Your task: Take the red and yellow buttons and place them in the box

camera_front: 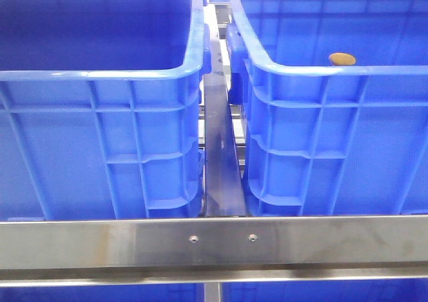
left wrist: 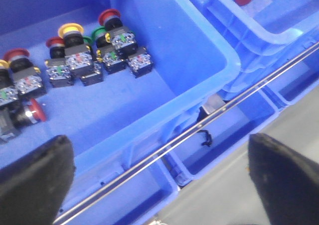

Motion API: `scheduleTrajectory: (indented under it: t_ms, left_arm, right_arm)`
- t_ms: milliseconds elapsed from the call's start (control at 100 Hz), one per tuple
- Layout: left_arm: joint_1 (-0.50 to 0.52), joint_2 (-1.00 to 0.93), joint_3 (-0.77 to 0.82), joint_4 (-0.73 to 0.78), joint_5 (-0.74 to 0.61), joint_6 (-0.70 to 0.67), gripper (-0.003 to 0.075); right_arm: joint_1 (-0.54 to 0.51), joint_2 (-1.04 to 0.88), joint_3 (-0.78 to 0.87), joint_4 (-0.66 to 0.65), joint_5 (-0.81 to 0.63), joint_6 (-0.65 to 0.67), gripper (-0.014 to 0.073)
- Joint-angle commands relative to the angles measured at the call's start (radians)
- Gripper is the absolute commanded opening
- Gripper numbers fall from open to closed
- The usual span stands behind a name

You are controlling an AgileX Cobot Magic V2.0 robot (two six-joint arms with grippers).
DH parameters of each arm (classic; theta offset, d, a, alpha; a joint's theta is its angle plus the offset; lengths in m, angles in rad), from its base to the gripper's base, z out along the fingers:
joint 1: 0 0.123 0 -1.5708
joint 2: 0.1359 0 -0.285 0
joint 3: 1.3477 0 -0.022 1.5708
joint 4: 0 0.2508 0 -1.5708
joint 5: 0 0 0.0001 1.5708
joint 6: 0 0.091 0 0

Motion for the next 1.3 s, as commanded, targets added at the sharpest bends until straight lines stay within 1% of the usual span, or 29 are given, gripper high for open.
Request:
scheduleTrajectory:
  t_ms: [0,30,80,100,150,170,220,260,460,770,1030,1160,1290]
  left_arm:
    - [0.003,-0.002,-0.028,-0.032,-0.071,-0.013,0.0533]
    - [0.003,-0.002,-0.028,-0.034,-0.074,-0.013,0.0484]
    - [0.003,-0.004,-0.028,-0.034,-0.078,-0.013,0.0370]
    - [0.003,-0.006,-0.028,-0.034,-0.078,-0.013,0.0338]
    - [0.003,-0.012,-0.028,-0.034,-0.078,-0.013,0.0208]
    - [0.003,-0.015,-0.028,-0.034,-0.078,-0.013,0.0175]
    - [0.003,-0.024,-0.028,-0.034,-0.082,-0.011,0.0048]
    - [0.003,-0.036,-0.028,-0.034,-0.090,-0.011,-0.0023]
    - [0.003,-0.125,-0.015,-0.026,-0.141,-0.007,-0.0020]
    - [0.003,-0.354,0.152,-0.011,-0.259,-0.005,-0.0020]
    - [0.003,-0.498,0.281,-0.009,-0.261,-0.005,-0.0020]
    - [0.003,-0.515,0.291,-0.009,-0.242,-0.005,-0.0020]
    - [0.003,-0.515,0.291,-0.009,-0.233,-0.005,-0.0020]
  right_arm:
    - [-0.004,-0.093,0.019,0.016,0.055,0.001,-0.0069]
    - [-0.004,-0.114,0.036,0.016,0.062,0.002,-0.0069]
    - [-0.004,-0.153,0.066,0.016,0.076,0.009,-0.0069]
    - [-0.004,-0.170,0.079,0.016,0.082,0.010,-0.0069]
    - [-0.004,-0.209,0.109,0.016,0.098,0.012,-0.0069]
    - [-0.004,-0.226,0.121,0.016,0.105,0.012,-0.0069]
    - [-0.004,-0.264,0.149,0.016,0.123,0.016,-0.0069]
    - [-0.004,-0.297,0.171,0.017,0.136,0.016,-0.0069]
    - [-0.004,-0.438,0.258,0.017,0.149,0.016,-0.0069]
    - [-0.004,-0.690,0.435,0.026,0.181,0.016,-0.0069]
    - [-0.004,-0.895,0.572,0.036,0.207,0.016,-0.0069]
    - [-0.004,-0.962,0.594,0.037,0.214,0.016,-0.0069]
    - [-0.004,-0.973,0.594,0.054,0.219,0.016,-0.0069]
